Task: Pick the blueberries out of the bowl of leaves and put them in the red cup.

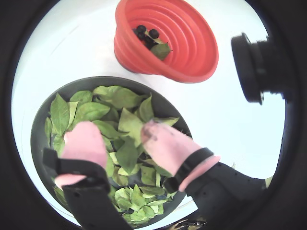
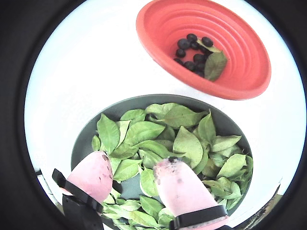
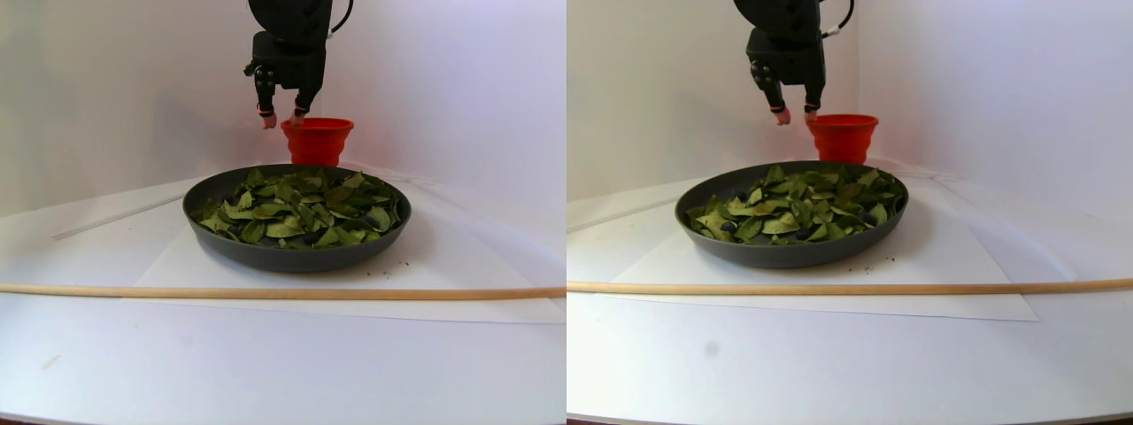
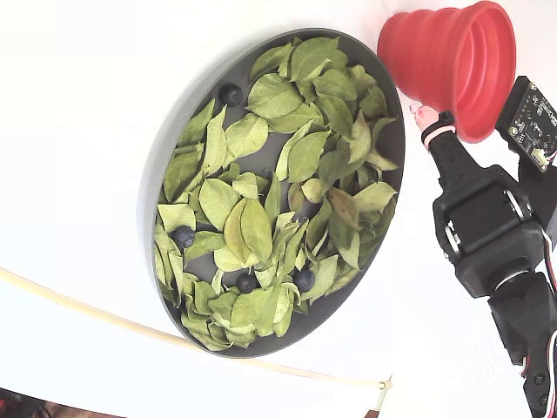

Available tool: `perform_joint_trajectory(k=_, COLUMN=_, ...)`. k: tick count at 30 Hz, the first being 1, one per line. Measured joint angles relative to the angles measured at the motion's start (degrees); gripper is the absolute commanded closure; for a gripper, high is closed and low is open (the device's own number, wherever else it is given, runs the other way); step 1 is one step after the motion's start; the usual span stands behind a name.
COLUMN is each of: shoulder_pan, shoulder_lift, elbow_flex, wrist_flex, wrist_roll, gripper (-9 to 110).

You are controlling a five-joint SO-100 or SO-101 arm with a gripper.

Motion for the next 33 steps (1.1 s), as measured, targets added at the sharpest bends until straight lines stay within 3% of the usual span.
perform_joint_trajectory(k=33, shoulder_pan=-4.2, shoulder_lift=4.2, elbow_flex=9.0, wrist_flex=4.3, wrist_roll=0.0, gripper=85)
